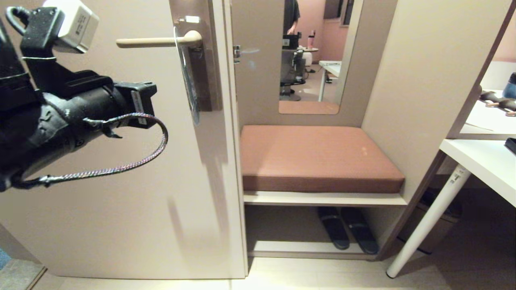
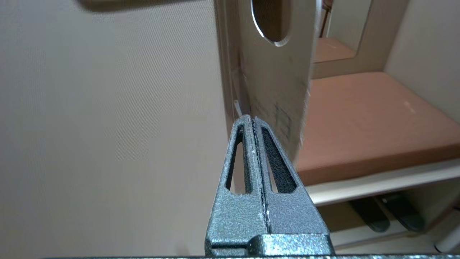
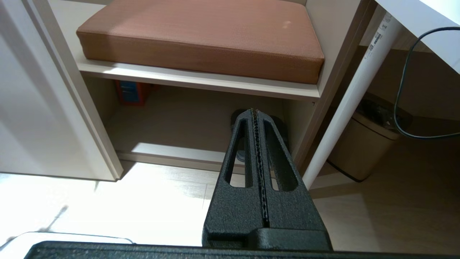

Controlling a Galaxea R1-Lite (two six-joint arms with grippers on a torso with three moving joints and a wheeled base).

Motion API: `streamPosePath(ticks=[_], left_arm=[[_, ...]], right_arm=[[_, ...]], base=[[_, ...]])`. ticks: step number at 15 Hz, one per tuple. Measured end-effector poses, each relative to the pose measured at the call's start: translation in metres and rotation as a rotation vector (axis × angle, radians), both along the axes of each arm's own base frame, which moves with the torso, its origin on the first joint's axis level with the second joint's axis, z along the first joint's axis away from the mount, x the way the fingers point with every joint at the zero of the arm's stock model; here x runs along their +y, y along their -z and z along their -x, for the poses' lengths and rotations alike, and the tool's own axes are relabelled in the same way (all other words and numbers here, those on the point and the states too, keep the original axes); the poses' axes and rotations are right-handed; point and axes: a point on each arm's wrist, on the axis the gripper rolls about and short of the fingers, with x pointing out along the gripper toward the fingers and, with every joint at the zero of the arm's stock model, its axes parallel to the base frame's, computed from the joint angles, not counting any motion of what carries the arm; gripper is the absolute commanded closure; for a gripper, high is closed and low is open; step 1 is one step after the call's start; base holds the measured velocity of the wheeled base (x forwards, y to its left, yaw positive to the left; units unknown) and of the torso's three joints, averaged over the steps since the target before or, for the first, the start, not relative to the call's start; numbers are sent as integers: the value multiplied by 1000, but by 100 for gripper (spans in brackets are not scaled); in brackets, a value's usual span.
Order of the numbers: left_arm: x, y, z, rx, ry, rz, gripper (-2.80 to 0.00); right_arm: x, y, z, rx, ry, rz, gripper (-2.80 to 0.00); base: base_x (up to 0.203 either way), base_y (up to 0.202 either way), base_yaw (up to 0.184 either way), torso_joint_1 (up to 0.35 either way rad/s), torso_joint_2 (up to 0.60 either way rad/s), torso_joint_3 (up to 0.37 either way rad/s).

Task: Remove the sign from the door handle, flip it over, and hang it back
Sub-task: Hang the sign back with the other side facing out

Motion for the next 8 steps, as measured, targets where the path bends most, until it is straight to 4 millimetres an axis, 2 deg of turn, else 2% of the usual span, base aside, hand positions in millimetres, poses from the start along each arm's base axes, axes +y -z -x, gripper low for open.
streamPosePath(ticks=[4,8], left_arm=[[-12,-7,-41,-9,-10,4,0],[-22,-6,-66,-7,-5,-1,0]], right_arm=[[0,0,0,0,0,0,0],[0,0,0,0,0,0,0]], base=[[0,0,0,0,0,0],[0,0,0,0,0,0]])
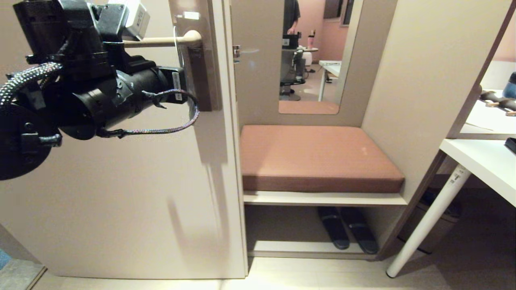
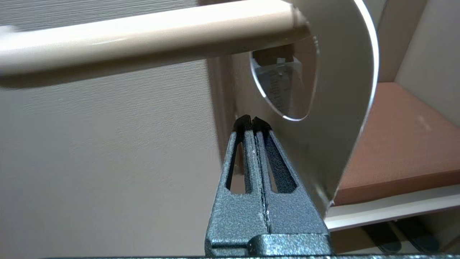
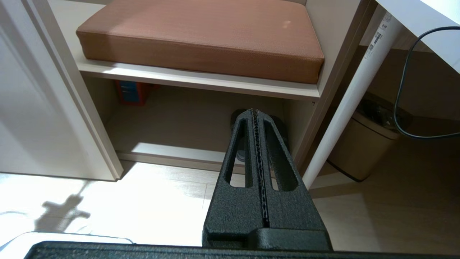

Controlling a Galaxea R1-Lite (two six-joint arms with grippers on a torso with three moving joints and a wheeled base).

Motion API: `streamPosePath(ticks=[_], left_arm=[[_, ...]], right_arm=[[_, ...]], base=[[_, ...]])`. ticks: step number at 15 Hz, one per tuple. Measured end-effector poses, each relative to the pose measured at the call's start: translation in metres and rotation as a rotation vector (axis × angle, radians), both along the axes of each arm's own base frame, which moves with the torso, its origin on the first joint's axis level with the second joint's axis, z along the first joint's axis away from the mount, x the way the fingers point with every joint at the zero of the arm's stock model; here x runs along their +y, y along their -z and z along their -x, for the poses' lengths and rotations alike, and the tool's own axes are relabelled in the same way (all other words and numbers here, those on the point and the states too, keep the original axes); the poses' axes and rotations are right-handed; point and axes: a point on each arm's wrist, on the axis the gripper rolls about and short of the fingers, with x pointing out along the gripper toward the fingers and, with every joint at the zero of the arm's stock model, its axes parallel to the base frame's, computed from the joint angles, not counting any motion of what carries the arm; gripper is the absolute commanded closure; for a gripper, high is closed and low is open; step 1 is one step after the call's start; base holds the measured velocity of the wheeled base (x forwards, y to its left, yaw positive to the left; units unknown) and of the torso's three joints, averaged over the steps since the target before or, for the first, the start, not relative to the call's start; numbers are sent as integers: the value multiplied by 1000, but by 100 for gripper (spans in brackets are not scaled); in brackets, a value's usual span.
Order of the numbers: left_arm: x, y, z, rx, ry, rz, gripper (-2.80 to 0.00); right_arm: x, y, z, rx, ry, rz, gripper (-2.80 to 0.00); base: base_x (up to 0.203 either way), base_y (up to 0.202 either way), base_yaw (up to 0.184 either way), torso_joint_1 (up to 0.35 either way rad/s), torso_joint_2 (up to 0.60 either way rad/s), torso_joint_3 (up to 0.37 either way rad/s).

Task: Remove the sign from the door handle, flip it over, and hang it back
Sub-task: Hang the sign back with the other side facing out

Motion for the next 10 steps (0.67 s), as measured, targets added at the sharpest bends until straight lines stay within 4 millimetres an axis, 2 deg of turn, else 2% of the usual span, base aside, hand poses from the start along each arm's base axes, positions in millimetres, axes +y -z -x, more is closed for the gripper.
streamPosePath(ticks=[6,10], left_arm=[[-6,7,-11,18,12,-12,0],[-10,-1,-19,-20,12,7,0]], right_arm=[[0,0,0,0,0,0,0],[0,0,0,0,0,0,0]], base=[[0,0,0,0,0,0],[0,0,0,0,0,0]])
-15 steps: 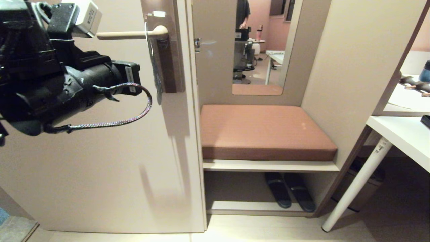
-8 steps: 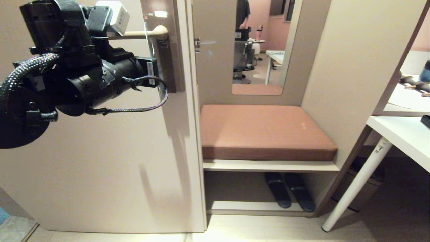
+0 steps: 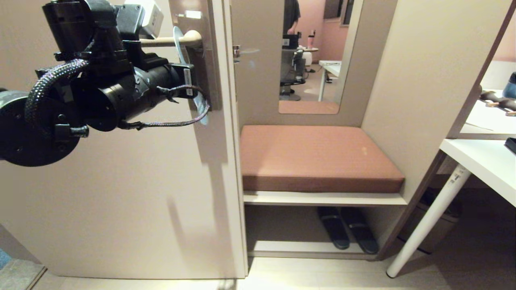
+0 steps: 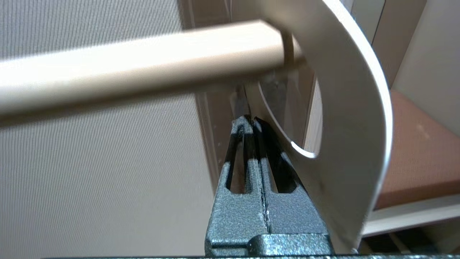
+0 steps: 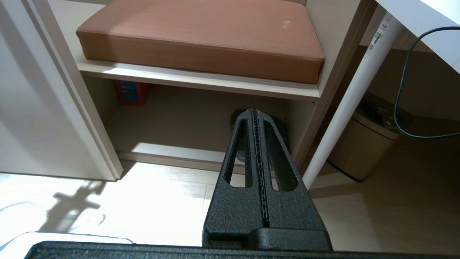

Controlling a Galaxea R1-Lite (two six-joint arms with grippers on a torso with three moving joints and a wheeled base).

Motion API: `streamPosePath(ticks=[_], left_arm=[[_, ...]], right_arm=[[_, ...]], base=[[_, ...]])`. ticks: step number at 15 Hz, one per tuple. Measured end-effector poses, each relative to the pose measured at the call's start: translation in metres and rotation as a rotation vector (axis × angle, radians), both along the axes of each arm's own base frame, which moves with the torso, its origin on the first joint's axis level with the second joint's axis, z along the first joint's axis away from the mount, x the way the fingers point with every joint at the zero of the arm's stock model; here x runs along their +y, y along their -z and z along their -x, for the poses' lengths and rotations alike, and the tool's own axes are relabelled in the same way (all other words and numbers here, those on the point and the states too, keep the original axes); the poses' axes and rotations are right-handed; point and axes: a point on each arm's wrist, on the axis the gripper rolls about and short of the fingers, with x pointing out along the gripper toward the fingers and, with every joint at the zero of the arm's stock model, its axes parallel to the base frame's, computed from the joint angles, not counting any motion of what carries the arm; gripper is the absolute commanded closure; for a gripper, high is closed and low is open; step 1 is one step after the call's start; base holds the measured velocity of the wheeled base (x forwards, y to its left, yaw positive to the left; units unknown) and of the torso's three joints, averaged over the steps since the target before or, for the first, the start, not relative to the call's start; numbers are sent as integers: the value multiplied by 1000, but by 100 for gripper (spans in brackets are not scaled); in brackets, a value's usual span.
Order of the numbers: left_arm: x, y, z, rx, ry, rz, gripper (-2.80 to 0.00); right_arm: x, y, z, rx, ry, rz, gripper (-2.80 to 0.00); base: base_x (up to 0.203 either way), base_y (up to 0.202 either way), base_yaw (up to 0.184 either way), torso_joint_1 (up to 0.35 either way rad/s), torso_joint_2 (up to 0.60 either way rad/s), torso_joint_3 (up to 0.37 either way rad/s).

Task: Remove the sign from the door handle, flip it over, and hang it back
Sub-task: Hang the sign back with the other side facing out

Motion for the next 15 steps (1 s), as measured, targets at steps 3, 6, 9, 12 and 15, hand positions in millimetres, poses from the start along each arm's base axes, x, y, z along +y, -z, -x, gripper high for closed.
streamPosePath(ticks=[3,6,9,12,15], left_arm=[[-2,-3,-3,-11,4,3,0],[-3,-3,-4,-10,6,0,0],[-6,-4,-2,-13,15,0,0],[-13,-6,7,-16,44,2,0],[-20,-6,13,-12,70,0,0]], right_arm=[[0,0,0,0,0,0,0],[0,0,0,0,0,0,0],[0,0,0,0,0,0,0],[0,0,0,0,0,0,0],[0,0,0,0,0,0,0]], base=[[0,0,0,0,0,0],[0,0,0,0,0,0],[0,0,0,0,0,0],[0,0,0,0,0,0],[0,0,0,0,0,0]])
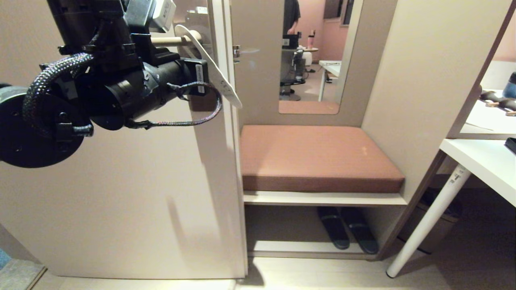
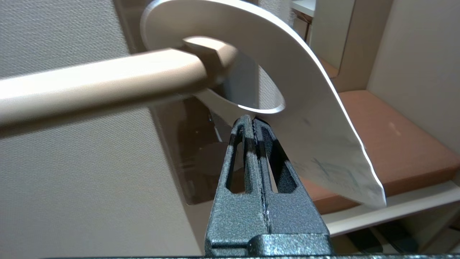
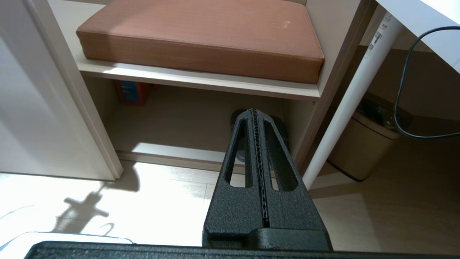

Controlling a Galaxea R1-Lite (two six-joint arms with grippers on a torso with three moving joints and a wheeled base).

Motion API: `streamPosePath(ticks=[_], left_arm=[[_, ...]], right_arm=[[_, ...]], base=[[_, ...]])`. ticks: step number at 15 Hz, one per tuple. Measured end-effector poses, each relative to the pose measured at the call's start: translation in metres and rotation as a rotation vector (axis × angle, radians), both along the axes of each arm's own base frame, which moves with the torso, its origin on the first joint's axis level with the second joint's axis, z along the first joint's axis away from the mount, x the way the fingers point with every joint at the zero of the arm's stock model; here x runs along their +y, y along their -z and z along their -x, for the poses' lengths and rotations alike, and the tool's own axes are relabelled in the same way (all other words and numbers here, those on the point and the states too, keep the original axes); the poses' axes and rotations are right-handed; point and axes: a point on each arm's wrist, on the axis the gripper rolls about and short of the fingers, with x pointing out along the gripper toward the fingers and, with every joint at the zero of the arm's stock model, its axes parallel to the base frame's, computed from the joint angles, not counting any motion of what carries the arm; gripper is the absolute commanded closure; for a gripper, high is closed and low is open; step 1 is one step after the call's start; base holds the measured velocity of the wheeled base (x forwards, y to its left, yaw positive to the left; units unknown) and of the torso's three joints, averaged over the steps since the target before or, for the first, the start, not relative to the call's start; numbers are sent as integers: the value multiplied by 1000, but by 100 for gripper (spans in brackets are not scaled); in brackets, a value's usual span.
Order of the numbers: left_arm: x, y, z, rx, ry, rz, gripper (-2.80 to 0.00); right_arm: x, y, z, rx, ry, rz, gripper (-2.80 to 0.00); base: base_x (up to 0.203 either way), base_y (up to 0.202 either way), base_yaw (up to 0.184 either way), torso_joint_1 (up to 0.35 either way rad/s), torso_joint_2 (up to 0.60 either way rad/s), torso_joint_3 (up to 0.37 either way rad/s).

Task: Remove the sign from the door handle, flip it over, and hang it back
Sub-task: Hang the sign back with the other side facing out

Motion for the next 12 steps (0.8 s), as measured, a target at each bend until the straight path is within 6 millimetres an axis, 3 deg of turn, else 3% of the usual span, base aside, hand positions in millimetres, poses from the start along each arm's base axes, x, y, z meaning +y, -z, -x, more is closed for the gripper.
streamPosePath(ticks=[7,12], left_arm=[[-11,8,18,24,55,-17,0],[-8,13,10,35,34,-23,0]], right_arm=[[0,0,0,0,0,0,0],[0,0,0,0,0,0,0]], base=[[0,0,0,0,0,0],[0,0,0,0,0,0]])
